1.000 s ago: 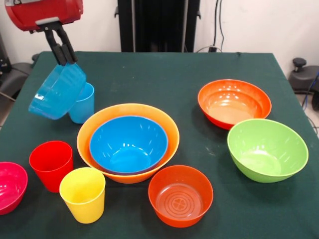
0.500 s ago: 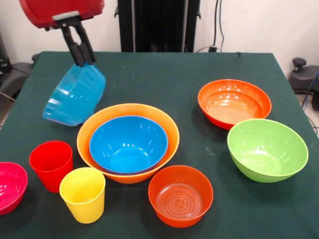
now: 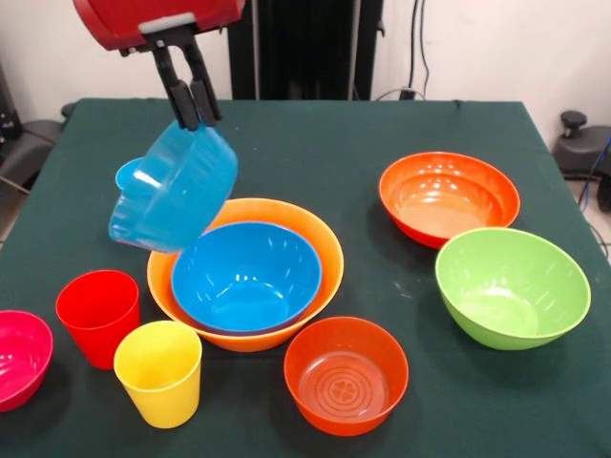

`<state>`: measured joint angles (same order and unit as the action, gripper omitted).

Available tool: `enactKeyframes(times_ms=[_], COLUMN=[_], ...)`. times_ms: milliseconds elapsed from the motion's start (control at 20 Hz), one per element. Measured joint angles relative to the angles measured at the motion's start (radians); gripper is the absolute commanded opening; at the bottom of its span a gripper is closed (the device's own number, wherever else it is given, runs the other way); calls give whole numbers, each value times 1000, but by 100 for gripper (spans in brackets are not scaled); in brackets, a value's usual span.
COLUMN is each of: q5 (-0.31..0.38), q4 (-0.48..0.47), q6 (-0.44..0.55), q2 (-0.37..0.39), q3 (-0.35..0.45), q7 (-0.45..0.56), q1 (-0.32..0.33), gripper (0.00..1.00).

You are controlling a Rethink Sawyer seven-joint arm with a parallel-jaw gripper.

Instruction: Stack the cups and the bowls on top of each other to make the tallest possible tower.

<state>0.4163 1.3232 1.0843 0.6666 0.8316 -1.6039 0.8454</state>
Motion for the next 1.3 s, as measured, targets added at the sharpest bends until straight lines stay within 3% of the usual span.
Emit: enactKeyframes(times_ms=[1300], q5=[3], q4=[-47], q6=[-1], q2=[-58], q3=[-103], q7=[0], q1=[-125], gripper=[0])
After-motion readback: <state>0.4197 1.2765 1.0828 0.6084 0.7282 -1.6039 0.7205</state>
